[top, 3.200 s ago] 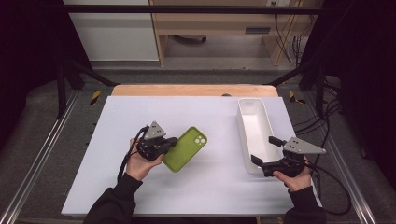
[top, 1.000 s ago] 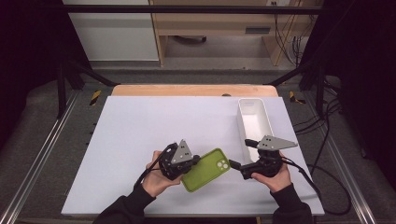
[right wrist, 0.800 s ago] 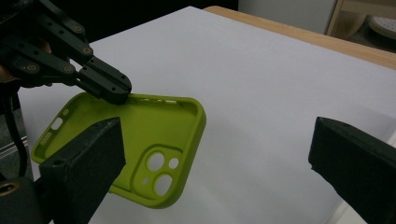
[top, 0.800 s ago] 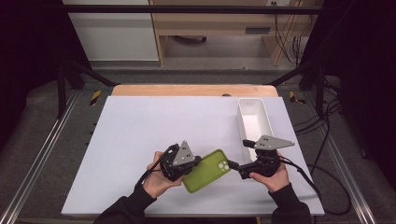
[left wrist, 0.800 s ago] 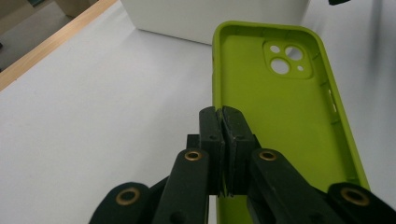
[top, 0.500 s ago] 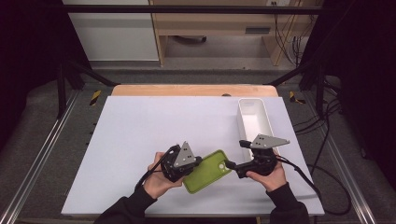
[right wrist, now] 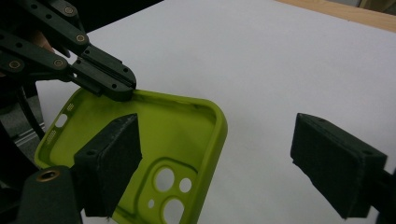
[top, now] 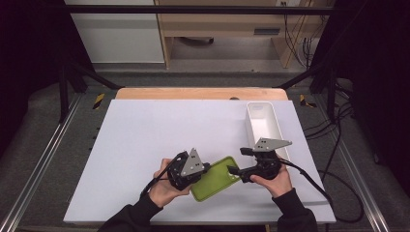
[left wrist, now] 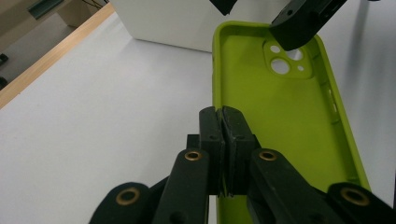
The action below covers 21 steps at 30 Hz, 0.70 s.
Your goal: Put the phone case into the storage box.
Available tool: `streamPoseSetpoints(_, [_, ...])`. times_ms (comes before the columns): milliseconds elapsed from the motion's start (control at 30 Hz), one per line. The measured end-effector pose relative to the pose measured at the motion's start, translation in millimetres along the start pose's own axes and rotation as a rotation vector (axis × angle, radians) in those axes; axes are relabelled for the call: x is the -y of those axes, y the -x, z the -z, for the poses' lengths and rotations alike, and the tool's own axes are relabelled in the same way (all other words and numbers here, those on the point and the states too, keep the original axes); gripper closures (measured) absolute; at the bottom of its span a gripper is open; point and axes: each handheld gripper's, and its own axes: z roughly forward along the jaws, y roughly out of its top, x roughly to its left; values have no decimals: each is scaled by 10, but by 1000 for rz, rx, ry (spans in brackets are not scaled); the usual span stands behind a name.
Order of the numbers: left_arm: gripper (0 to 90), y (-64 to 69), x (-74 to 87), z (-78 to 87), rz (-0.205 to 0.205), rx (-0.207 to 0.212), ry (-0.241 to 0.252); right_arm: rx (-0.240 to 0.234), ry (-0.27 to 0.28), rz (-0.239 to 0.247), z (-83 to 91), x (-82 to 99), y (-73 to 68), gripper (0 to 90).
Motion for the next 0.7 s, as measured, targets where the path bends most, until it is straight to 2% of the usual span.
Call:
streamPoseSetpoints(67, [879,1,-1,1,-2,-1,1,-2,-1,-1,-1,-1,1,186])
streamPoseSetpoints(100, [879,3,-2,2,-4,-1,1,-11,-3,-5,0,-3,6,233])
streamPoseSetpoints(167, [879,4,-3,3,-5,-1,0,-16,-6,-6,-2,-4,9,239])
streamPoseSetpoints(367, [879,14,-7,4,-4,1,4,-49,-40,-28,-17,-5,23,352])
streamPoseSetpoints(700, [880,35,-20,14,-12,4,12,-84,-70,-63,-22,-10,43,455])
